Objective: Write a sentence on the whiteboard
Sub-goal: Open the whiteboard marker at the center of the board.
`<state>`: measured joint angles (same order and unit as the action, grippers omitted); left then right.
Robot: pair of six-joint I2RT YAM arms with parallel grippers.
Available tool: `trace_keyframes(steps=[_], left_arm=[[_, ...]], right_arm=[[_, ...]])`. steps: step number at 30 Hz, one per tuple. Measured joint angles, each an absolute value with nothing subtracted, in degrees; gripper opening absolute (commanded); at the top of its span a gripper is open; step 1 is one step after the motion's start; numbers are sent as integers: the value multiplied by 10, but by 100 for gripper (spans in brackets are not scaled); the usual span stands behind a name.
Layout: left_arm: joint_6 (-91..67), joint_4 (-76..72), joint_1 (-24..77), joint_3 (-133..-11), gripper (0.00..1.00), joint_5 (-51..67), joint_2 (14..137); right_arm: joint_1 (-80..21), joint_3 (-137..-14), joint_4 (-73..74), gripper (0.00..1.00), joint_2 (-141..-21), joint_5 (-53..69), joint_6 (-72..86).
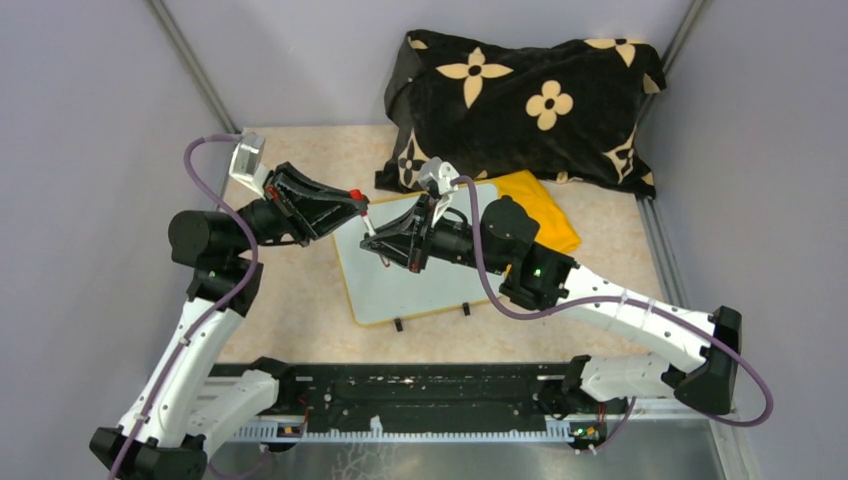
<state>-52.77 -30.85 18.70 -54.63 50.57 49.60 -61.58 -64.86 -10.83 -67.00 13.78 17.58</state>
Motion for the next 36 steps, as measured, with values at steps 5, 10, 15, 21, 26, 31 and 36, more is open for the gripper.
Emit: trace_keyframes(steps=[5, 10, 15, 21, 26, 31, 36], left_arm=[[-500, -274, 190, -554, 0, 495, 488], [-461, -213, 195, -556, 0, 471, 468], [-445, -161, 203, -557, 0, 462, 467], [-454, -158, 209, -558, 0, 436, 469], [-456, -191, 195, -566, 0, 383, 461], [-446, -178, 195, -569, 0, 342, 451], [-360, -30, 195, -610, 0, 208, 431]], right_arm=[[-615, -647, -110, 0, -670, 136, 176], [-615, -622, -136, 0, -665, 135, 176], [-614, -575, -167, 0, -645, 120, 182], [-614, -541, -166, 0, -613, 107, 187], [-614, -513, -131, 0, -582, 102, 189], [-614, -510, -124, 0, -552, 86, 191], [-614, -487, -104, 0, -496, 27, 182]])
